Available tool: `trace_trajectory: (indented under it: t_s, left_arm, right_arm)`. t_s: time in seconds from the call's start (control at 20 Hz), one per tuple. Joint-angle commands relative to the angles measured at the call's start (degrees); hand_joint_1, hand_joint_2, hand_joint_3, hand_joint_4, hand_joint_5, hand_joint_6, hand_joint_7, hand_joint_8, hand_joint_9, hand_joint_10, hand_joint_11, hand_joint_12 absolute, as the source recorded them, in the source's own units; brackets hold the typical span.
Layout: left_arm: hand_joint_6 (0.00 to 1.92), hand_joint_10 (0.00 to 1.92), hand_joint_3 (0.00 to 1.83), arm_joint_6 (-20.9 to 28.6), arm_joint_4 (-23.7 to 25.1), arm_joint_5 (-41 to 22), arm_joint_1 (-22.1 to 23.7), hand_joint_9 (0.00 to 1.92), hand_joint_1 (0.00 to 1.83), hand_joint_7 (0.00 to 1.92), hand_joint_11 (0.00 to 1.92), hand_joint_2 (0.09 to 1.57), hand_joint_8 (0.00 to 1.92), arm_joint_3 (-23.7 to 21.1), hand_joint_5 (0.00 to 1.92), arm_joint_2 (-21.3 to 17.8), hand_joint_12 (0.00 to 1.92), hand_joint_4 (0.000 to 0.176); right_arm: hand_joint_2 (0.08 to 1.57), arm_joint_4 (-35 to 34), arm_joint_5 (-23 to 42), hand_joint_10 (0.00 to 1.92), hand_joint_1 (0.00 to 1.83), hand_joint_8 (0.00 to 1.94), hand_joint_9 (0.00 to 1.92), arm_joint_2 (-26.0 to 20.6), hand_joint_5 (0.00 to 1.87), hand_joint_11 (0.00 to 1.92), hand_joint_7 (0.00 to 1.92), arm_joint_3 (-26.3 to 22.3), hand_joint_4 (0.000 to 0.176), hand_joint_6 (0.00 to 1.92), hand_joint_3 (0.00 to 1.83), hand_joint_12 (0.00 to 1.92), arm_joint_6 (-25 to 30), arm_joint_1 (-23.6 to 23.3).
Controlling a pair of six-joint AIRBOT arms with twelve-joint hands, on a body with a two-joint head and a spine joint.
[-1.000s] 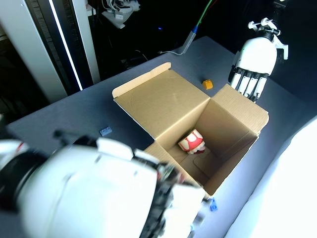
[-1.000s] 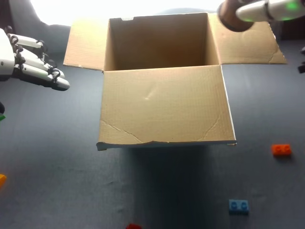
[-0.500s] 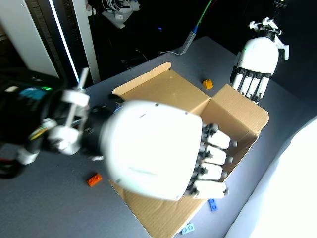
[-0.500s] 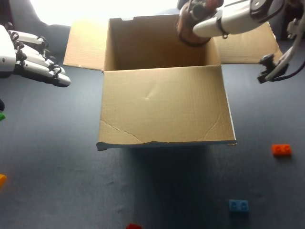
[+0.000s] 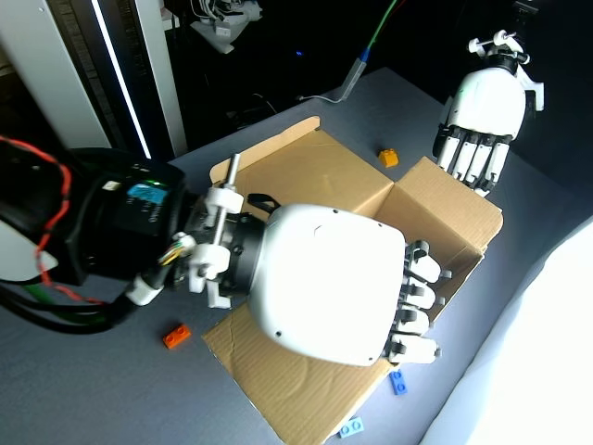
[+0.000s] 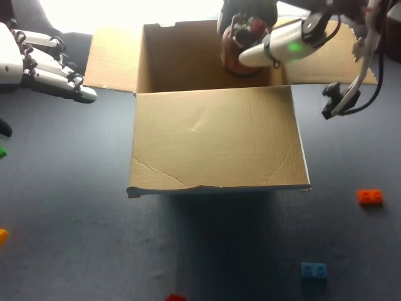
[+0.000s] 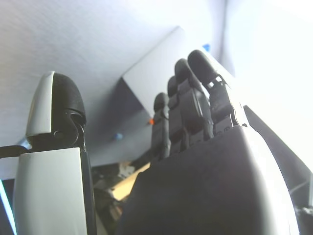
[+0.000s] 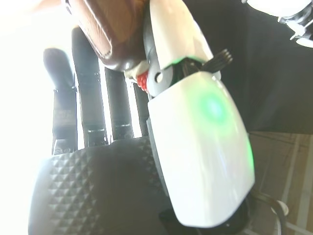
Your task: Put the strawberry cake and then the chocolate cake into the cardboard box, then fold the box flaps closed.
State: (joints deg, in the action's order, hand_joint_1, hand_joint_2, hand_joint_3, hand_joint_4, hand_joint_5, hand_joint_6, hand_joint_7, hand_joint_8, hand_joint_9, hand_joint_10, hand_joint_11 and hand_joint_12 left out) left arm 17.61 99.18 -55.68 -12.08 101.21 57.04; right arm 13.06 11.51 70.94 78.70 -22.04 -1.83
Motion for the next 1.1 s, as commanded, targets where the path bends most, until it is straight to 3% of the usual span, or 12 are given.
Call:
trace_trajectory:
  t_s: [0.0, 0.1, 0.15, 0.3, 0.35, 0.4, 0.45, 0.5, 0.55, 0.7, 0.9, 1.05]
  left_arm:
    - [0.00, 0.00, 0.00, -0.4, -4.4, 0.5, 0.8, 0.35, 1.15, 0.27, 0.00, 1.04, 0.00, -0.1, 0.20, -0.4, 1.22, 0.042]
    - [0.00, 0.01, 0.00, -0.4, -4.4, 0.8, 0.8, 0.36, 1.14, 0.26, 0.00, 1.04, 0.00, -0.3, 0.20, -0.4, 1.23, 0.042]
    - [0.00, 0.01, 0.00, -0.4, -4.5, 1.1, 0.8, 0.37, 1.15, 0.26, 0.00, 1.04, 0.00, -0.4, 0.20, -0.4, 1.23, 0.039]
    - [0.00, 0.01, 0.00, -0.4, -4.8, 1.3, 0.8, 0.37, 1.14, 0.25, 0.00, 1.03, 0.00, -0.8, 0.20, -0.4, 1.23, 0.044]
    - [0.00, 0.01, 0.00, -0.4, -4.9, 1.4, 0.8, 0.37, 1.13, 0.25, 0.00, 1.04, 0.00, -0.9, 0.19, -0.4, 1.23, 0.047]
    - [0.00, 0.00, 0.01, -0.4, -4.9, 1.5, 0.8, 0.35, 1.14, 0.25, 0.00, 1.05, 0.00, -0.9, 0.18, -0.4, 1.21, 0.039]
    - [0.00, 0.00, 0.01, -0.4, -4.9, 1.5, 0.8, 0.35, 1.14, 0.25, 0.00, 1.05, 0.00, -0.9, 0.18, -0.4, 1.21, 0.039]
    - [0.00, 0.00, 0.01, -0.4, -4.9, 1.6, 0.8, 0.35, 1.11, 0.25, 0.00, 1.07, 0.00, -0.9, 0.18, -0.4, 1.22, 0.039]
    - [0.00, 0.01, 0.01, -0.4, -4.9, 1.6, 0.8, 0.36, 1.09, 0.25, 0.00, 1.08, 0.00, -0.9, 0.18, -0.3, 1.23, 0.042]
    - [0.00, 0.01, 0.01, -0.4, -4.9, 1.7, 0.8, 0.37, 1.10, 0.25, 0.00, 1.07, 0.00, -1.0, 0.17, -0.3, 1.24, 0.042]
    - [0.00, 0.01, 0.00, -0.2, -5.0, 1.8, 2.3, 0.37, 1.06, 0.24, 0.00, 1.07, 0.00, -0.5, 0.15, -0.3, 1.23, 0.044]
    - [0.00, 0.01, 0.00, 0.1, -5.0, 1.8, 4.3, 0.37, 1.06, 0.25, 0.00, 1.07, 0.00, -0.3, 0.16, -0.3, 1.24, 0.046]
  right_arm:
    - [1.20, -0.7, 7.0, 1.51, 1.33, 1.19, 0.73, -0.8, 0.77, 0.41, 0.86, 0.2, 0.000, 1.20, 0.00, 1.74, -0.1, -0.3]
    - [1.21, -0.7, 7.2, 1.55, 1.32, 1.24, 0.70, -0.5, 0.75, 0.38, 0.83, 0.2, 0.000, 1.24, 0.00, 1.76, -0.7, 0.2]
    - [1.22, -0.3, 7.4, 1.34, 1.20, 1.31, 0.62, -0.4, 0.75, 0.37, 0.82, 0.2, 0.000, 1.26, 0.00, 1.76, -0.9, 0.3]
    - [1.25, 0.3, 7.5, 1.26, 1.14, 1.40, 0.54, -0.2, 0.71, 0.32, 0.76, 0.2, 0.013, 1.34, 0.00, 1.78, -0.9, 0.5]
    - [1.26, 0.3, 7.5, 1.25, 1.13, 1.43, 0.52, -0.2, 0.66, 0.32, 0.76, 0.2, 0.000, 1.38, 0.00, 1.78, -0.9, 0.6]
    - [1.20, 0.3, 7.5, 1.17, 0.99, 1.00, 0.48, -0.1, 0.58, 0.29, 0.65, 0.2, 0.000, 0.82, 0.00, 1.73, -0.9, 0.6]
    - [1.20, 0.3, 7.5, 1.17, 0.99, 1.00, 0.48, -0.1, 0.58, 0.29, 0.65, 0.2, 0.000, 0.82, 0.00, 1.73, -0.9, 0.6]
    - [1.17, 0.3, 7.5, 0.78, 0.72, 0.26, 0.46, -0.1, 0.45, 0.17, 0.57, 0.2, 0.000, 0.24, 0.00, 1.53, -0.9, 0.6]
    - [1.14, 0.4, 7.5, 0.54, 0.65, 0.09, 0.50, -0.1, 0.41, 0.13, 0.56, 0.2, 0.000, 0.10, 0.00, 1.44, -0.9, 0.5]
    - [0.99, 0.7, 7.5, 0.08, 0.51, 0.00, 0.39, -0.1, 0.17, 0.00, 0.30, 0.2, 0.000, 0.00, 0.00, 1.13, -0.9, 0.5]
    - [0.93, 1.1, 7.3, 0.00, 0.44, 0.00, 0.21, -0.9, 0.04, 0.00, 0.17, 0.0, 0.000, 0.00, 0.00, 0.78, -0.9, -0.4]
    - [0.92, 2.2, 7.3, 0.00, 0.44, 0.00, 0.19, -2.4, 0.05, 0.00, 0.15, -1.0, 0.000, 0.00, 0.00, 0.75, -0.9, -1.0]
